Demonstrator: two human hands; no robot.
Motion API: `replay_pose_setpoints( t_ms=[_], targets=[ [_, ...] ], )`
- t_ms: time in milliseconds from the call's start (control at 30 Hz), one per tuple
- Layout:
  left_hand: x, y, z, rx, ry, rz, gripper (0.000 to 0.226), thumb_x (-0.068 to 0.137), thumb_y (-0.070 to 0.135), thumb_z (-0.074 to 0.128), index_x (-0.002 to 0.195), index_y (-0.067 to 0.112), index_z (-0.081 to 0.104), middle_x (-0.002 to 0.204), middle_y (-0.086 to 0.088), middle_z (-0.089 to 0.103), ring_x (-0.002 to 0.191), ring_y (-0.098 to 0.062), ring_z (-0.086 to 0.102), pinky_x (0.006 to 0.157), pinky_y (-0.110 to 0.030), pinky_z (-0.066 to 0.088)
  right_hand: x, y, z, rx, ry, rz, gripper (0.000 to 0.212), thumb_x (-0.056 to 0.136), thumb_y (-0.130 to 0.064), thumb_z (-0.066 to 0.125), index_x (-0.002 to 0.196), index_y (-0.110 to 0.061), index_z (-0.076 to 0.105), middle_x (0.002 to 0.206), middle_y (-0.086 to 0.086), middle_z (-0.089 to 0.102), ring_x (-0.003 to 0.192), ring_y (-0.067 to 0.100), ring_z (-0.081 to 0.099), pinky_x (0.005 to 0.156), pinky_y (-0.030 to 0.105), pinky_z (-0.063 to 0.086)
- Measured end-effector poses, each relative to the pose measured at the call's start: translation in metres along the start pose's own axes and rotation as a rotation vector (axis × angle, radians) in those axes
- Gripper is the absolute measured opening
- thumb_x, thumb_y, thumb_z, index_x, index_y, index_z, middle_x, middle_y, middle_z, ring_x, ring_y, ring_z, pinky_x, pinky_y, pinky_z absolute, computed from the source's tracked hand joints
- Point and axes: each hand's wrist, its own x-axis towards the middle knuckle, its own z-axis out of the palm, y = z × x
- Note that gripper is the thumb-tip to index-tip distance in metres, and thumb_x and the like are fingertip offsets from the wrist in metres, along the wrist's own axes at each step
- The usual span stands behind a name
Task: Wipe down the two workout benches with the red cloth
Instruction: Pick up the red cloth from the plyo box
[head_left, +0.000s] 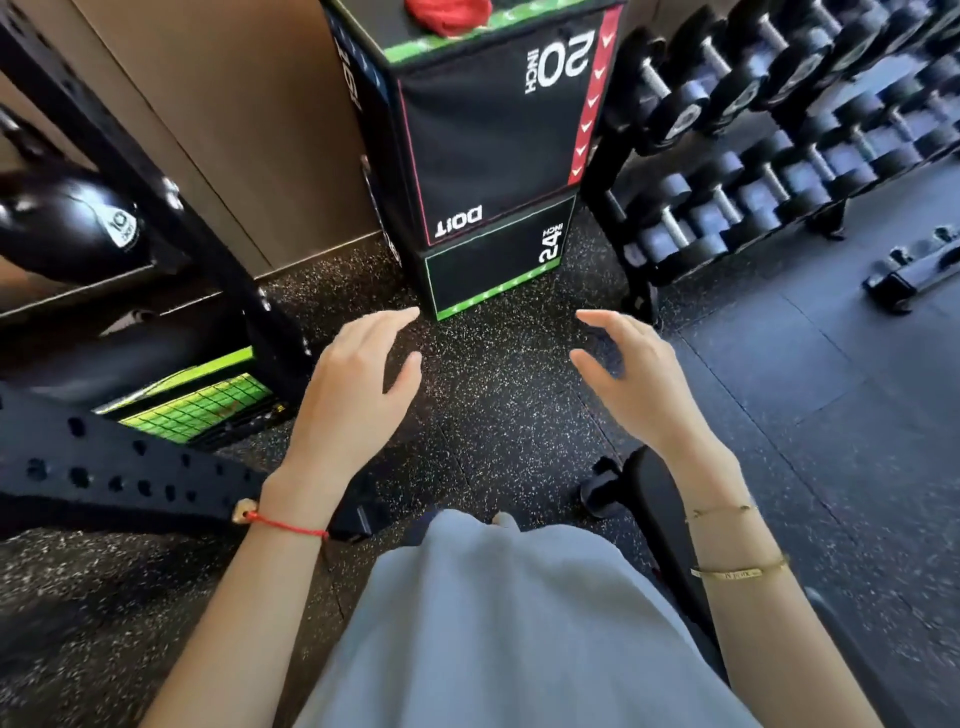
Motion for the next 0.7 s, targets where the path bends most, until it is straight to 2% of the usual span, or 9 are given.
replay_pose_setpoints(
  t_ms=[233,367,433,533,633,700],
  targets=[
    [0.118,-0.038,0.011,0.009,0.035,-0.053,0.041,0.097,0.023,0.056,0.138,0.021,0.053,0.137,0.002,0.057,0.131,-0.013,0.046,0.110,-0.027,0.034,0.145,-0.005,0.013,-0.028,-0.058,-0.061,0.043,0.095,-0.030,0.060,0.136,-0.018,0.053,0.136,-0.002,0.057,0.129,0.015,0.046,0.107,0.023,0.030],
    [0.194,-0.069,0.021,0.003,0.030,-0.043,0.041,0.096,0.020,0.057,0.137,0.020,0.053,0.136,0.003,0.058,0.128,-0.012,0.047,0.109,-0.026,0.035,0.227,-0.003,0.030,-0.037,-0.071,-0.070,0.043,0.094,-0.028,0.061,0.135,-0.017,0.054,0.135,-0.001,0.057,0.129,0.017,0.047,0.110,0.029,0.034],
    [0.238,-0.084,0.022,0.007,0.020,-0.033,0.042,0.096,0.019,0.057,0.137,0.019,0.053,0.136,0.002,0.058,0.128,-0.012,0.047,0.109,-0.024,0.032,0.270,-0.006,0.037,-0.039,-0.067,-0.067,0.042,0.094,-0.027,0.061,0.134,-0.017,0.054,0.135,-0.001,0.058,0.129,0.017,0.047,0.110,0.027,0.032],
    [0.305,-0.105,0.014,0.008,0.020,-0.012,0.042,0.096,0.019,0.057,0.137,0.019,0.053,0.136,0.002,0.058,0.129,-0.014,0.048,0.112,-0.029,0.034,0.335,-0.015,0.044,-0.032,-0.057,-0.058,0.042,0.094,-0.027,0.061,0.134,-0.017,0.055,0.133,-0.001,0.058,0.127,0.016,0.049,0.105,0.022,0.031],
    [0.366,-0.123,0.006,0.007,0.033,0.026,0.042,0.095,0.019,0.058,0.137,0.020,0.053,0.135,0.002,0.058,0.129,-0.013,0.048,0.112,-0.033,0.038,0.397,-0.024,0.051,-0.013,-0.036,-0.048,0.042,0.094,-0.027,0.061,0.134,-0.019,0.054,0.133,-0.002,0.058,0.127,0.016,0.048,0.107,0.027,0.034],
    [0.402,-0.134,0.003,0.009,0.024,0.045,0.042,0.095,0.020,0.058,0.137,0.020,0.054,0.135,0.002,0.058,0.129,-0.012,0.048,0.113,-0.033,0.038,0.434,-0.028,0.054,-0.006,-0.025,-0.046,0.041,0.094,-0.027,0.061,0.134,-0.019,0.055,0.133,-0.003,0.058,0.127,0.015,0.048,0.107,0.025,0.033]
  ],
)
